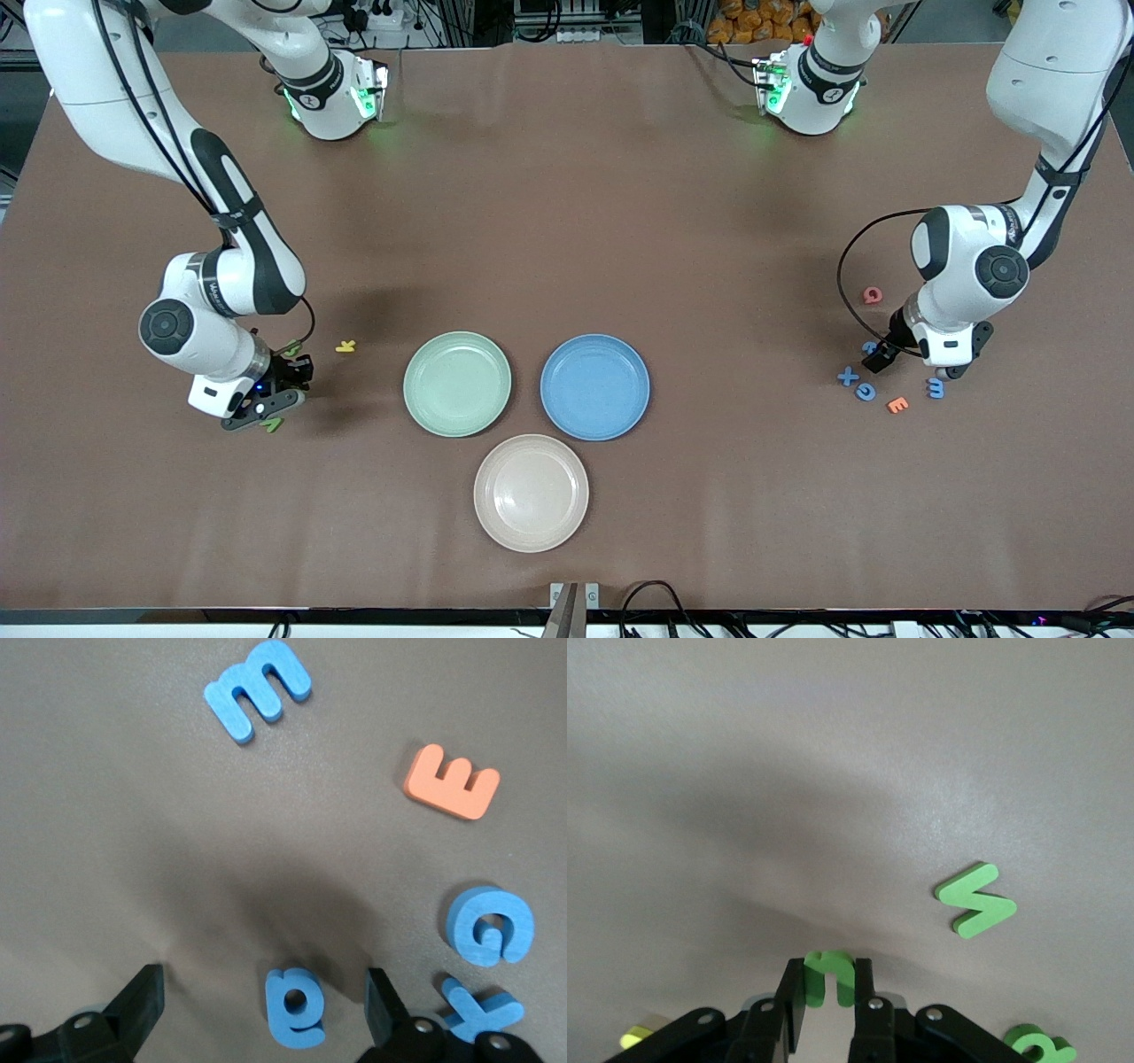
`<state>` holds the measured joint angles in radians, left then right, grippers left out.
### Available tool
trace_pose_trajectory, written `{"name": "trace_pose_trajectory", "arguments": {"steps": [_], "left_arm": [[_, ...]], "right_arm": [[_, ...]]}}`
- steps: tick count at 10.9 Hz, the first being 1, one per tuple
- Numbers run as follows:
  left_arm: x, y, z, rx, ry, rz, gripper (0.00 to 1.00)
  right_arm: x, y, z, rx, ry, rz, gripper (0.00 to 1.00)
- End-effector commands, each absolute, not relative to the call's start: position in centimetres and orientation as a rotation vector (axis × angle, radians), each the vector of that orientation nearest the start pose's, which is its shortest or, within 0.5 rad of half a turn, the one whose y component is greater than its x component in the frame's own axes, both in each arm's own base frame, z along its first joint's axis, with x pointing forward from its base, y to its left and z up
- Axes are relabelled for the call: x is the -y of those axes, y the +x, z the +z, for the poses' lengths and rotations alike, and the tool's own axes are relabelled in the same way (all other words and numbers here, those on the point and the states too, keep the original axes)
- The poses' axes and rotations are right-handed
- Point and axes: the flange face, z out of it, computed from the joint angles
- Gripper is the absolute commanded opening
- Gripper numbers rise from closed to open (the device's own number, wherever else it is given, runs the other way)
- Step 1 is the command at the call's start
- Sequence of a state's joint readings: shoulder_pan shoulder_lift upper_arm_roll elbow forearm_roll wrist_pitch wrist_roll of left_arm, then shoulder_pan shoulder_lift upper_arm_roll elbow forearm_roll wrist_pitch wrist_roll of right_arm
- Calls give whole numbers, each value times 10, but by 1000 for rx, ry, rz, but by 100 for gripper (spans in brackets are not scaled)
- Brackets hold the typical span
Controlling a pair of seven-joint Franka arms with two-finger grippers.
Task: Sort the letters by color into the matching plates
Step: 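Grasp the green u with the right gripper while the left gripper descends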
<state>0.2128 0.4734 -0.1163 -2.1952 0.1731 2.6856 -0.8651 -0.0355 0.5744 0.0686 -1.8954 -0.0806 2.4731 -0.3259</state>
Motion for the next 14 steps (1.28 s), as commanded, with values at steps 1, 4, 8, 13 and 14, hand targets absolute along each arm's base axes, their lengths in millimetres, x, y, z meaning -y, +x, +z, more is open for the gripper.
{"name": "trace_pose_trajectory", "arguments": {"steps": [1,4,8,13,14], "left_arm": [[-45,556,168,1268,-2856,-64,100],[-44,554,167,1265,-2856,-57,100],[-37,553,167,1251,-2867,-49,100],[-35,550,168,1231,-2871,-50,0],[-35,549,168,1230,-2871,-47,0]], "right_arm": [[-38,636,221,563,-3103,-15,0],[-65,639,231,459,-3115,9,0],[-116,635,245,313,-3123,7,0],[-178,627,256,136,-3129,13,0],[-186,625,256,118,-3130,10,0]]}}
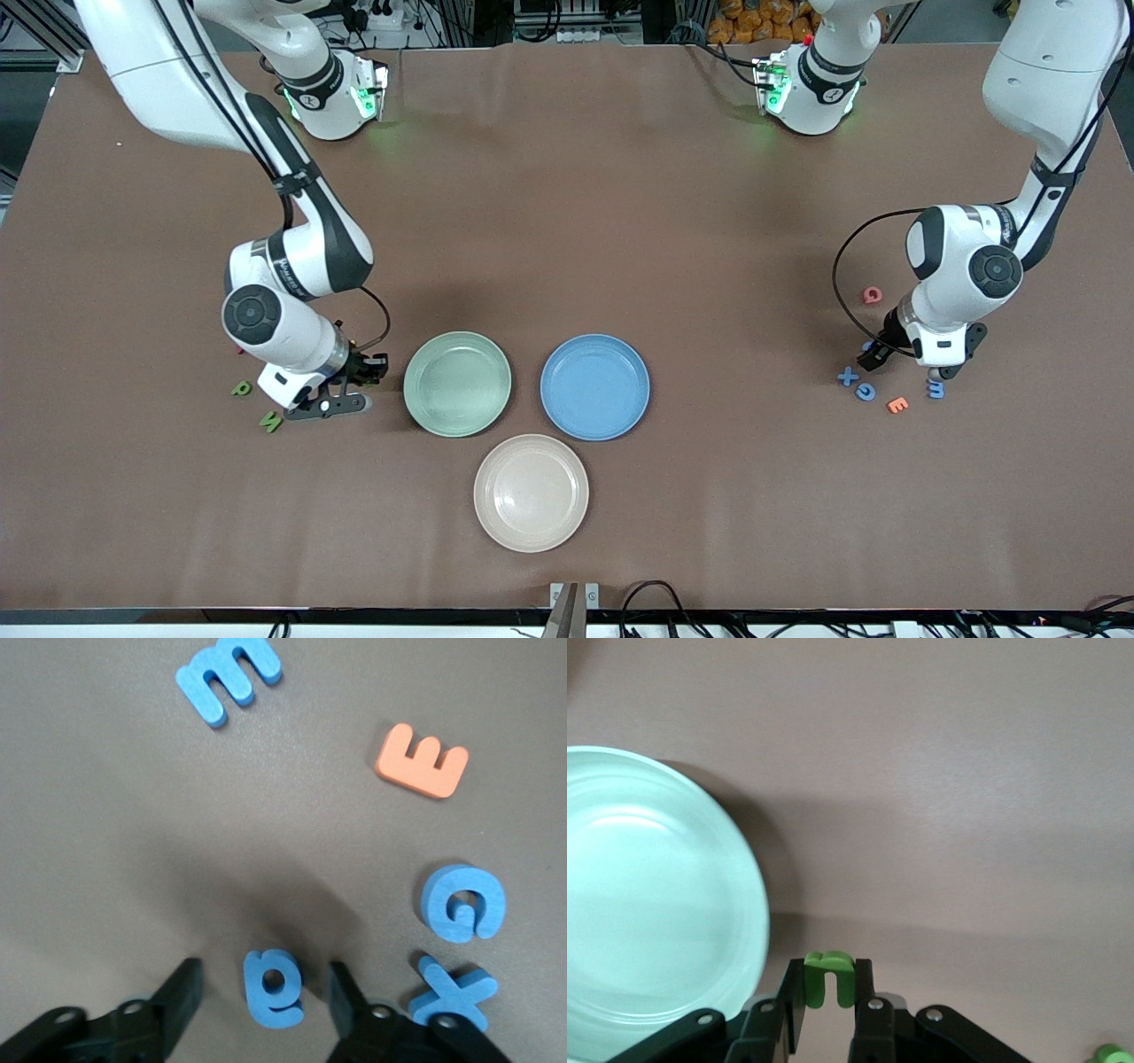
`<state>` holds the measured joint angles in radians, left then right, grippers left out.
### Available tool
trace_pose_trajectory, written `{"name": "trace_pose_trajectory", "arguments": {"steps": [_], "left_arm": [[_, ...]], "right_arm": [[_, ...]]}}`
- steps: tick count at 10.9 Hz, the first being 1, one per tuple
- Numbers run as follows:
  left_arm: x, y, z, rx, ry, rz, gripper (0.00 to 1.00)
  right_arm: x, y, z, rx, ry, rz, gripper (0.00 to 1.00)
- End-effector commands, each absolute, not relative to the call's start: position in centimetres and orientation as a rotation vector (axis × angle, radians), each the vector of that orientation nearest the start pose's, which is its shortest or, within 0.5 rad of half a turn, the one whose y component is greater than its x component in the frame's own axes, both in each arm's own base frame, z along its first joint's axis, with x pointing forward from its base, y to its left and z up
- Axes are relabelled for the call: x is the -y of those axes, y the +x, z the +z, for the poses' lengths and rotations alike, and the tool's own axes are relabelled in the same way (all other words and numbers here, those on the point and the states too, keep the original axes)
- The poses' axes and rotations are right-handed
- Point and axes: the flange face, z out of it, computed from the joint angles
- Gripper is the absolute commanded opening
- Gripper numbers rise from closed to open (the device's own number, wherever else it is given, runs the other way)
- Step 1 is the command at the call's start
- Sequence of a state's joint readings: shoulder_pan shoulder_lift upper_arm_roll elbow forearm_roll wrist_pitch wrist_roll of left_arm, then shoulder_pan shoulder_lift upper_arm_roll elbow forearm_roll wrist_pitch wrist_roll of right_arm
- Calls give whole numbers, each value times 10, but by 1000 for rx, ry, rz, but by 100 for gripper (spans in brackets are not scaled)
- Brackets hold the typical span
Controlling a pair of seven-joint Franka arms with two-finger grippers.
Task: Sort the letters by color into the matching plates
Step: 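Place the u on the green plate while the left gripper grasps the a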
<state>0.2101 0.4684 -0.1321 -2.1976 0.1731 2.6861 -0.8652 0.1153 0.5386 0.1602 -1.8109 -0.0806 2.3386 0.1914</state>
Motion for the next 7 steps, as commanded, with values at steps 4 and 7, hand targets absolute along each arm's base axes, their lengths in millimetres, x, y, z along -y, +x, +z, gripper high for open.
{"name": "trace_pose_trajectory", "arguments": {"steps": [4,7], "left_arm": [[-36,550,172,1235,-2869,-55,0],[-17,556,191,1177,-2879,-54,0]], "right_arm": [[-222,615,258,8,-3134,1,0],[-252,606,258,-47,-3134,-4,0]]}}
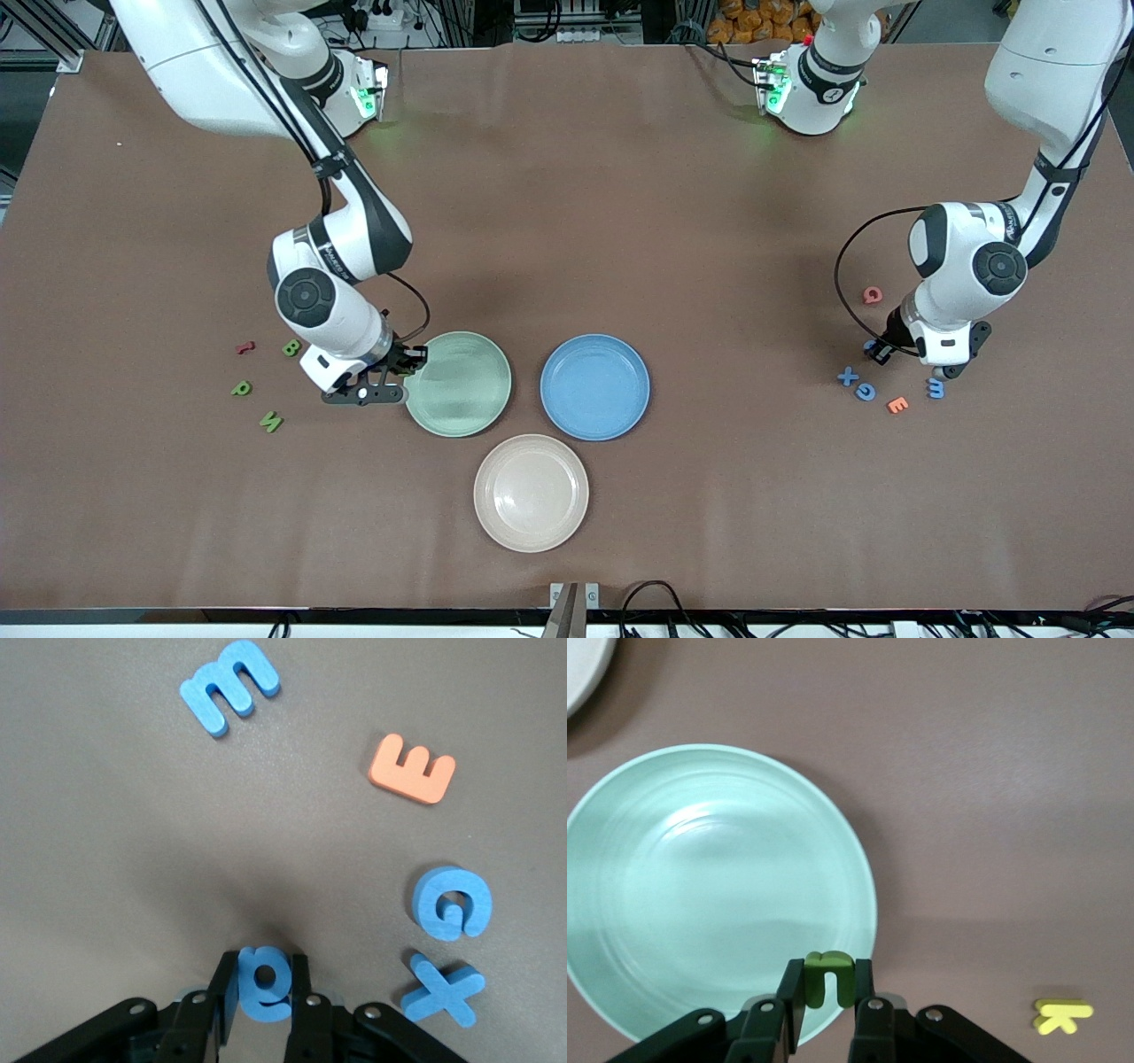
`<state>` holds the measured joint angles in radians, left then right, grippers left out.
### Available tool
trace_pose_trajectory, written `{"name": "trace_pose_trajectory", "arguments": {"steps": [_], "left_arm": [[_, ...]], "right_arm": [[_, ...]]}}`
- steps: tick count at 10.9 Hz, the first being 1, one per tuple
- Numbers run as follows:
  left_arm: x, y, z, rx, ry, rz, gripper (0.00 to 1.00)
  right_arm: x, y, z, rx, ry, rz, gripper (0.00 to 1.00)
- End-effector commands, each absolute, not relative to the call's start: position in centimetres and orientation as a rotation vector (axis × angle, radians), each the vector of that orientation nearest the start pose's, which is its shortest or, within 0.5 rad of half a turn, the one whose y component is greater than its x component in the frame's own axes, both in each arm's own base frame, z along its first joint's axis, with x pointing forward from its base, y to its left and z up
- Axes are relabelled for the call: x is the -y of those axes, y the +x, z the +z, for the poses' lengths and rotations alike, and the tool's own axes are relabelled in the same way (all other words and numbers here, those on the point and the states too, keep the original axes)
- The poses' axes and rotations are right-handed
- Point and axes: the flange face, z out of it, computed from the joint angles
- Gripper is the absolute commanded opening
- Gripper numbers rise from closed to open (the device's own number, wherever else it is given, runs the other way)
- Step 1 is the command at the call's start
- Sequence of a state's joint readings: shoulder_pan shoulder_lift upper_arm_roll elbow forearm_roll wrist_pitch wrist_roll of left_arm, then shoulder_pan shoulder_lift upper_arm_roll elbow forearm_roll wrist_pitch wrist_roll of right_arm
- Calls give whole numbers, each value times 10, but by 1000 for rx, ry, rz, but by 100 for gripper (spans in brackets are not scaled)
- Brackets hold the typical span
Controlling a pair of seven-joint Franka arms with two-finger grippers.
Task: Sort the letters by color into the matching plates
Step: 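Place the u on the green plate while the left gripper grasps the a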
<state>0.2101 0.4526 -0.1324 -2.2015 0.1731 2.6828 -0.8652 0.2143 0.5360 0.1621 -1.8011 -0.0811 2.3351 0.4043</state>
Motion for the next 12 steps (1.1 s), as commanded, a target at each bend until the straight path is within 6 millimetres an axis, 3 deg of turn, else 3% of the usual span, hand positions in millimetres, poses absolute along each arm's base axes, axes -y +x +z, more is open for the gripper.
{"name": "trace_pose_trajectory", "arguments": {"steps": [1,5,6,7,9,11,12], "left_arm": [[-6,560,196,1201,-2857,-33,0],[54,572,221,1200,-2809,9,0],[74,575,230,1172,-2798,32,0],[98,580,239,1164,-2789,34,0],[140,590,258,1132,-2810,17,0],[176,596,272,1043,-2838,14,0],[197,599,274,1000,-2865,4,0]], "right_arm": [[-261,604,258,-66,-3133,-6,0],[-279,596,244,-107,-3177,-24,0],[-279,596,241,-117,-3180,-22,16],[-279,597,241,-116,-3181,-25,44],[-280,598,242,-120,-3179,-23,76],[-279,599,244,-105,-3179,-29,100],[-279,600,245,-100,-3179,-31,100]]}}
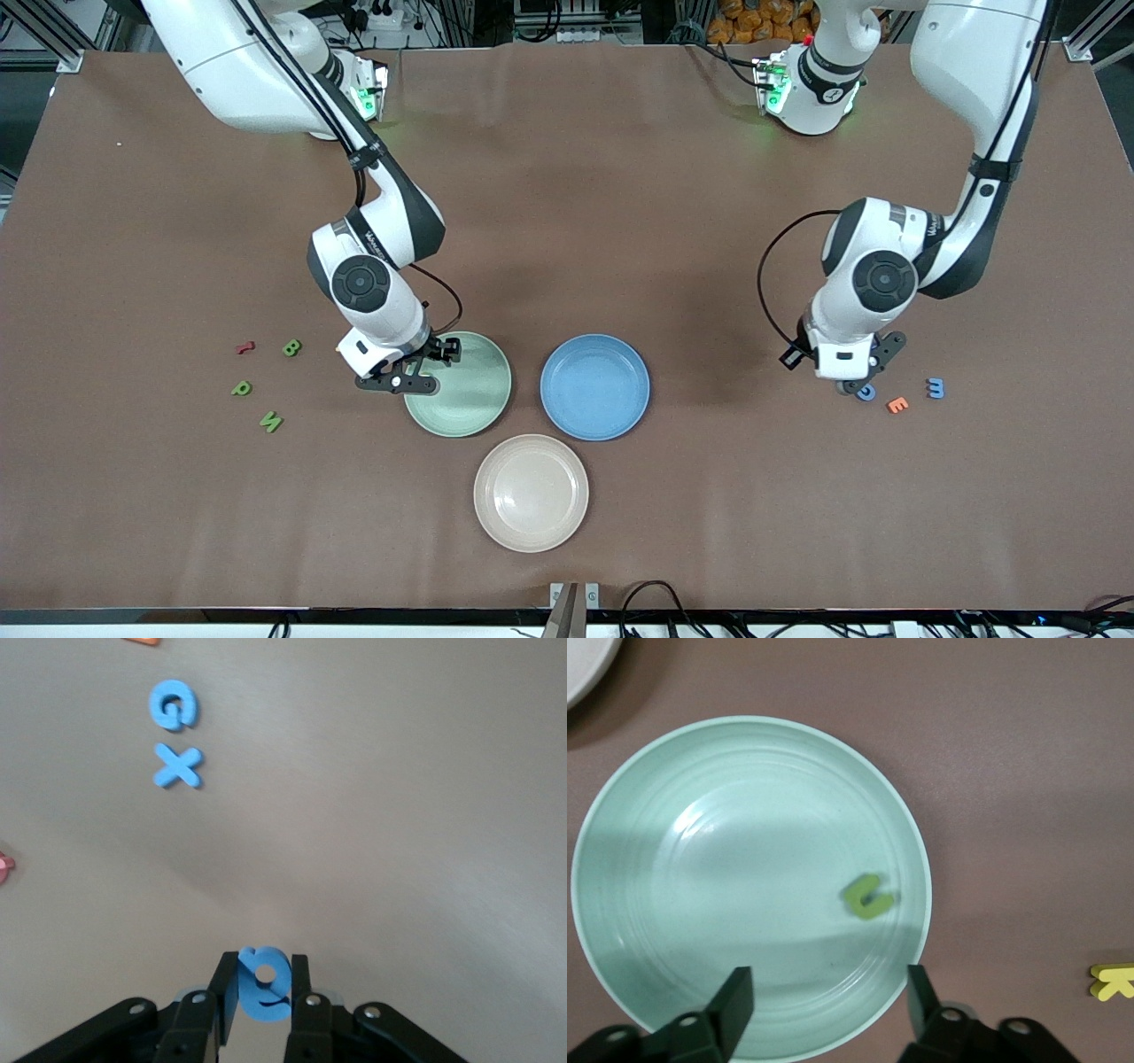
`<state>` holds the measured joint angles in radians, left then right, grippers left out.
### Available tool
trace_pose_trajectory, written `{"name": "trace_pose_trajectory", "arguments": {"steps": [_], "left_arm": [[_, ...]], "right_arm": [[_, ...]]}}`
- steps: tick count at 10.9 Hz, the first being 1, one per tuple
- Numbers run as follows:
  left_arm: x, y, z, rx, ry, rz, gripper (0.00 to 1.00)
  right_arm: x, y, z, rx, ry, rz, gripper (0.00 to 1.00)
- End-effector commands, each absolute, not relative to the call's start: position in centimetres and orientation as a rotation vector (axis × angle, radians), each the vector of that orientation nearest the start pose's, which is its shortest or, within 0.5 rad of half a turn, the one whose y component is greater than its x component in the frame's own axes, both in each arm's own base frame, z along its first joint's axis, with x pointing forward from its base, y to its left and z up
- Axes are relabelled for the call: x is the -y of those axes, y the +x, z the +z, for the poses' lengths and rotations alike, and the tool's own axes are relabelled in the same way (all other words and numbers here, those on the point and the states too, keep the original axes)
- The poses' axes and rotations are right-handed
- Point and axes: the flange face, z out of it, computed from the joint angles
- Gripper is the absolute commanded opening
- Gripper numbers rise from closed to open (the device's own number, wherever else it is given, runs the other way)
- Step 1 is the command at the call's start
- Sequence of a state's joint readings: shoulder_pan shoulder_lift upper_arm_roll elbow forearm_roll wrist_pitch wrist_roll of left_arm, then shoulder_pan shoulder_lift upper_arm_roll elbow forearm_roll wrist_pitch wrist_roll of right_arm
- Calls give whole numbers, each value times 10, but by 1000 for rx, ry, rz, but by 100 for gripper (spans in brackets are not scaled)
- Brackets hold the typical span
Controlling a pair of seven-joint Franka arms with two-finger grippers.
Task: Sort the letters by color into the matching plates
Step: 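Place the u on the green plate while the left gripper grasps the a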
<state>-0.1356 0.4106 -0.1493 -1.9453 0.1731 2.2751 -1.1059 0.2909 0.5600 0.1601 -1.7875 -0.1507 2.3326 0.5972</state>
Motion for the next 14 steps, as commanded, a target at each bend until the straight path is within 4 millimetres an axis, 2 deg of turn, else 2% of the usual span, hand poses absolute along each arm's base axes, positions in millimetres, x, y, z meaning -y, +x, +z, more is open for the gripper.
{"name": "trace_pose_trajectory", "arguments": {"steps": [1,2,3,5,7,8,9,10,12,14], "left_arm": [[219,602,269,959,-2897,10,0],[243,603,264,920,-2931,28,0],[258,604,261,864,-2957,28,0],[267,605,265,624,-3050,53,0],[291,606,263,580,-3080,56,0],[310,607,263,563,-3099,49,0],[330,607,266,556,-3120,38,0],[341,604,266,615,-3126,57,0],[351,612,272,759,-3131,59,0],[370,613,274,858,-3147,85,0]], "right_arm": [[-277,601,249,-98,-3179,-36,100],[-274,602,254,-79,-3185,-29,100],[-267,604,261,-68,-3190,-28,100],[-241,612,281,-37,-3201,-22,100],[-209,620,296,-12,-3208,-12,100],[-200,622,298,8,-3208,-9,100],[-194,625,298,14,-3208,-10,100],[-178,629,297,13,-3210,-6,100],[-141,638,294,47,-3207,3,100],[-95,647,293,-57,-3199,10,100]]}}
